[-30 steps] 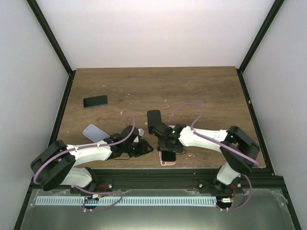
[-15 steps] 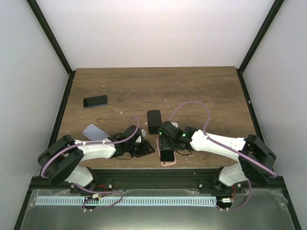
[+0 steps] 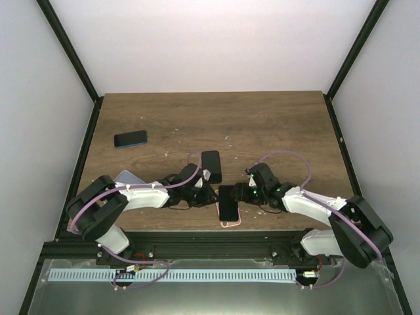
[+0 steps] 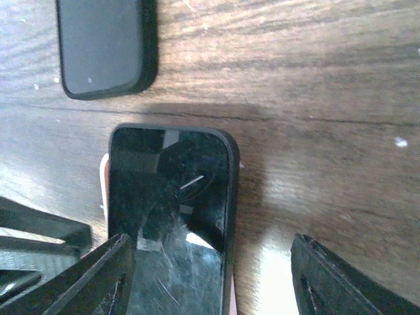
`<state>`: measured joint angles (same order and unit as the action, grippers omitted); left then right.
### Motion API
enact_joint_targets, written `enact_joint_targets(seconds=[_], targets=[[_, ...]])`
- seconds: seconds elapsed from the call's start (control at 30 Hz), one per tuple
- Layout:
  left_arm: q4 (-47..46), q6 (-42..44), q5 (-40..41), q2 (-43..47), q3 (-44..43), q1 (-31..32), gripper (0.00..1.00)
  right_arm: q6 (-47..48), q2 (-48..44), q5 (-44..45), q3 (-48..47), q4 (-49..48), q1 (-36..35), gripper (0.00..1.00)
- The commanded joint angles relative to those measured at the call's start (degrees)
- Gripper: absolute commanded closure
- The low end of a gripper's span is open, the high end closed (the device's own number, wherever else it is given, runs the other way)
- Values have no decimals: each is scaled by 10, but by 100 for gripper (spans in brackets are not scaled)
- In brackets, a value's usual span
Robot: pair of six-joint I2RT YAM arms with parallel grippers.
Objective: Put the phone into the phone case
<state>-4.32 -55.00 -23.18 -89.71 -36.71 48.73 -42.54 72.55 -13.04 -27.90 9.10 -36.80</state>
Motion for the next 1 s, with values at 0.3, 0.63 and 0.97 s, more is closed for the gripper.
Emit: enact_joint_targets(seconds=[0.3,0.63,0.97], targets=[[27,30,40,-68,-47,-3,81,35,55,-158,47,-181,71,41],[38,37,53,-75,-58,-4,81,35,50,-190,65,-240,74,70],[65,56,105,-91,-63,-5,82,36,-4,-139,71,-200,77,91]])
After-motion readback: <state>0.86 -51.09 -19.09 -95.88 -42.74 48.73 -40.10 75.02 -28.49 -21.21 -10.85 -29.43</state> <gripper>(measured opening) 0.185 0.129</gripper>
